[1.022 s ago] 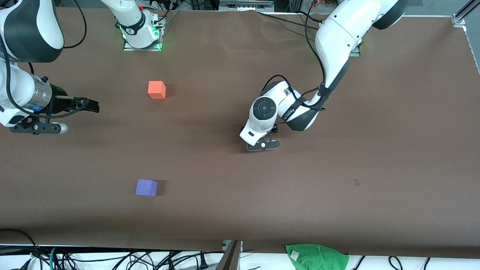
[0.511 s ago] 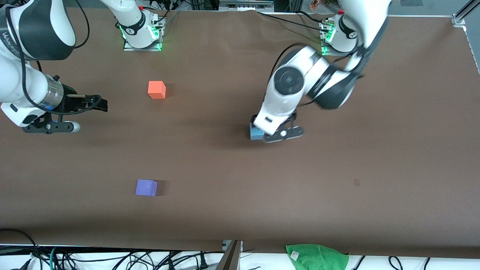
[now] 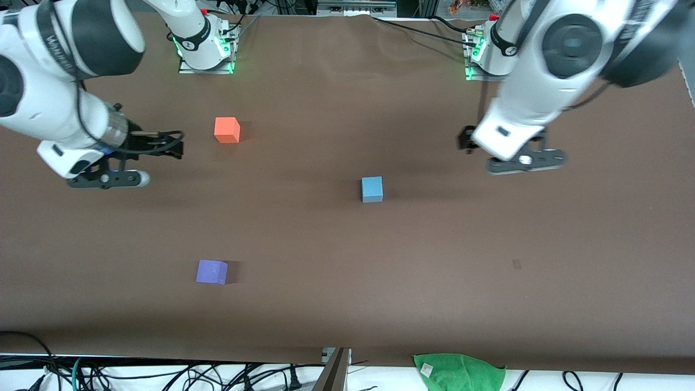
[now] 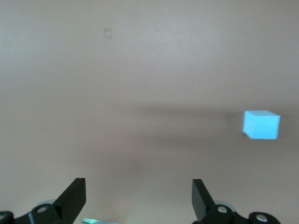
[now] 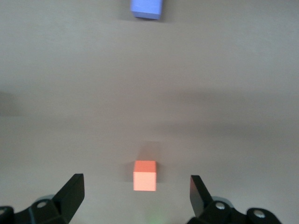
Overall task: Place blue block between orange and purple blocks
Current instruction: 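Release the cube and withdraw the left gripper while the right gripper approaches, then lower the right gripper over the light-blue cube and grasp it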
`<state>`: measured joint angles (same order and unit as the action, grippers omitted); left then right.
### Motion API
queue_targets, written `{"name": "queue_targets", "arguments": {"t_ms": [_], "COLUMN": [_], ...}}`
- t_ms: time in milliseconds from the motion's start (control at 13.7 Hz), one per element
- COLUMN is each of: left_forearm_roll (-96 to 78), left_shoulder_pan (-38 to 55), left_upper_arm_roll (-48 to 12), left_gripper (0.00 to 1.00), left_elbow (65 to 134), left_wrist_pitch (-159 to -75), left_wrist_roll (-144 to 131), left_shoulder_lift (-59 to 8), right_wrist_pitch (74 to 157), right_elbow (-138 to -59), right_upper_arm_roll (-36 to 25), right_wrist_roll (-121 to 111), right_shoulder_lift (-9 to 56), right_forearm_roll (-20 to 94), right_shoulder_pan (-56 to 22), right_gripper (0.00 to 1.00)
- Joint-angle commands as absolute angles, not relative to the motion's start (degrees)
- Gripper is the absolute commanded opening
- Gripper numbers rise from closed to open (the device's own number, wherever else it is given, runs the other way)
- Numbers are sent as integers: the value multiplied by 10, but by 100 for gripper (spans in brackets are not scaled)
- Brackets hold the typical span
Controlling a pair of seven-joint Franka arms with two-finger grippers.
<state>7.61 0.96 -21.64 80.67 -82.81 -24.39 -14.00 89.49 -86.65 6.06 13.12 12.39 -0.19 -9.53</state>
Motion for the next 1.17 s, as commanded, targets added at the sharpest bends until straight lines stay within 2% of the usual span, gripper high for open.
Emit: {"name": "queue_targets", "arguments": {"t_ms": [0, 146, 292, 365, 584, 876, 1095], "left_forearm_roll": [41, -16, -82, -86, 18, 11, 11], "left_shoulder_pan": [-32, -28, -5, -1, 0, -4, -4], "left_upper_arm_roll": [-197, -116, -31, -19, -36, -44, -44], "left_gripper": [100, 100, 100, 100, 100, 100, 100], "left_elbow": [803, 836, 924, 953, 978, 948, 939], "left_wrist_pitch": [-812, -833, -906, -942, -954, -903, -903], "left_wrist_roll": [-92, -31, 8, 11, 16, 13, 15], "left_shoulder_lift": [-124, -94, -33, -9, 22, -1, -9], "right_wrist_pitch": [910, 939, 964, 976, 1021, 1088, 1148], "right_elbow": [-853, -853, -853, -853, -853, -853, -853], "right_upper_arm_roll": [59, 59, 59, 59, 59, 58, 58], "right_wrist_roll": [170, 209, 251, 268, 277, 351, 383], "right_shoulder_lift": [130, 140, 153, 162, 181, 211, 242], "right_forearm_roll": [4, 4, 4, 4, 4, 3, 1], "right_shoulder_pan": [-132, -163, -198, -211, -252, -301, -336], "right_gripper": [100, 100, 100, 100, 100, 100, 100]}}
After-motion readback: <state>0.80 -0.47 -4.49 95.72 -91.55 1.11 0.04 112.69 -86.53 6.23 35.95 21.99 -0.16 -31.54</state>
